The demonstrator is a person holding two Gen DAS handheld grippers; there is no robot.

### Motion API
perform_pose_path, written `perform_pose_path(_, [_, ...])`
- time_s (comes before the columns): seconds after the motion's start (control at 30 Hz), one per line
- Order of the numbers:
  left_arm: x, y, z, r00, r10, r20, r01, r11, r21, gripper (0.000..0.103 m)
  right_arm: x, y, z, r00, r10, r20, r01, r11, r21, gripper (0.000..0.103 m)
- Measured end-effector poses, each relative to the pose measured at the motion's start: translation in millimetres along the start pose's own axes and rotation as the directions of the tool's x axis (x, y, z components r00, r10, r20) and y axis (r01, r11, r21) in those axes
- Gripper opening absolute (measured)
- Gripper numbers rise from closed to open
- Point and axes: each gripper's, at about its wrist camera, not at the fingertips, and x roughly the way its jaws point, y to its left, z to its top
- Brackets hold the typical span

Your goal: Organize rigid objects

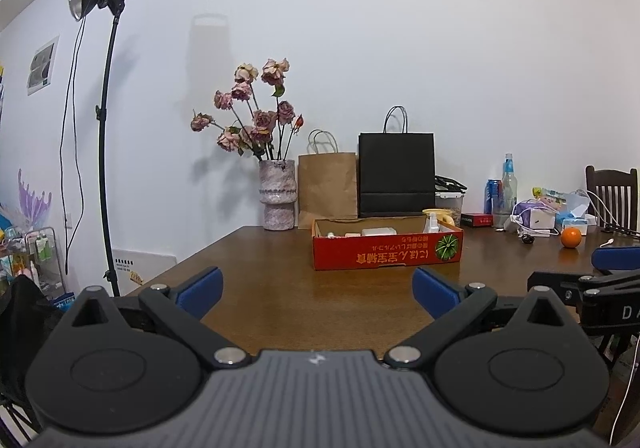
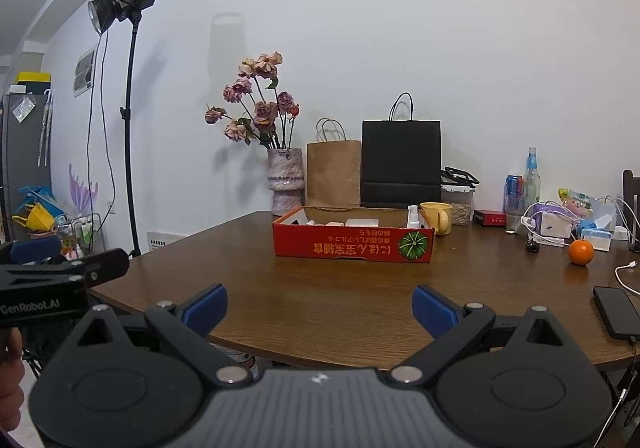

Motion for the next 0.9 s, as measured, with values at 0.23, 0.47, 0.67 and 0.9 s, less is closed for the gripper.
perform_pose_path(0.23, [-0.5,-0.9,0.1,1.0,0.002,0.0,-0.002,1.0,-0.002,0.103,0.4,0.3,-0.2,1.0,0.001,-0.002,-0.001,1.0,0.001,0.099])
perform_pose_path(0.47, [-0.6,-0.3,0.5,1.0,-0.002,-0.002,0.002,1.0,0.001,0.103,0.7,-0.3,-0.2,1.0,0.002,-0.001,-0.002,1.0,0.001,0.099])
perform_pose_path(0.67, [-0.8,-0.4,-0.3,1.0,-0.003,-0.005,0.003,1.0,0.0,0.103,1.7,-1.0,-1.7,1.0,0.003,-0.003,-0.003,1.0,0.001,0.099])
perform_pose_path(0.9, [-0.6,0.7,0.8,1.0,-0.002,-0.004,0.002,1.0,0.0,0.103,2.8,-1.0,-2.7,1.0,0.002,-0.005,-0.002,1.0,0.002,0.099])
